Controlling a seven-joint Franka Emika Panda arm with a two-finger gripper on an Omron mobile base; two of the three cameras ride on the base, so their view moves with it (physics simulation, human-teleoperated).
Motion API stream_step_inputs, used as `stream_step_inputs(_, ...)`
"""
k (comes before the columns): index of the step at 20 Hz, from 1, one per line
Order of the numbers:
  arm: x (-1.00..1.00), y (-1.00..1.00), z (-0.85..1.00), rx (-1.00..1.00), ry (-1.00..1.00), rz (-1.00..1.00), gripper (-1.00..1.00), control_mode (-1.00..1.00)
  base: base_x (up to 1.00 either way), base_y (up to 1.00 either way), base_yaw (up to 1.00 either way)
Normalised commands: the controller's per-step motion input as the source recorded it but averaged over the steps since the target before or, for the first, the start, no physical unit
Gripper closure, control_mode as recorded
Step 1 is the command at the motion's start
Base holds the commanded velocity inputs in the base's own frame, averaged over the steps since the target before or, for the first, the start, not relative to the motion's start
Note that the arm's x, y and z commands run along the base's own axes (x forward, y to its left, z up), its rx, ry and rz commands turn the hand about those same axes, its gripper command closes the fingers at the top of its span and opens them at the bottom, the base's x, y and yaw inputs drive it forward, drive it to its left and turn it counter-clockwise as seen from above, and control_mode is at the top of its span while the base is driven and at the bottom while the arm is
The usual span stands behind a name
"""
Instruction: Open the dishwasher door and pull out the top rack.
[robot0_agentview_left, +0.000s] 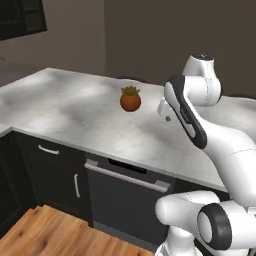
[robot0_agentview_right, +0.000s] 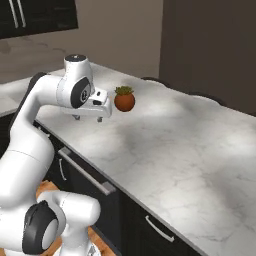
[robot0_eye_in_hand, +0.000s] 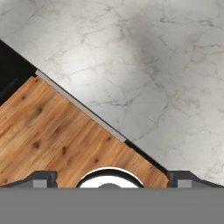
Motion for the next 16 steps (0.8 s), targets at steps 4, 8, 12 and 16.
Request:
stream_step_inputs(4,0.0,0.0,0.0,0.0,0.0,0.0,-1.0,1.0,-0.3,-0.19,0.31)
stream_step_inputs(8,0.0,0.0,0.0,0.0,0.0,0.0,-1.0,1.0,-0.45,-0.21,0.23)
stream_step_inputs(12,0.0,0.0,0.0,0.0,0.0,0.0,-1.0,1.0,-0.51,-0.16,0.08)
stream_step_inputs(16,0.0,0.0,0.0,0.0,0.0,0.0,-1.0,1.0,-0.56,-0.13,0.03)
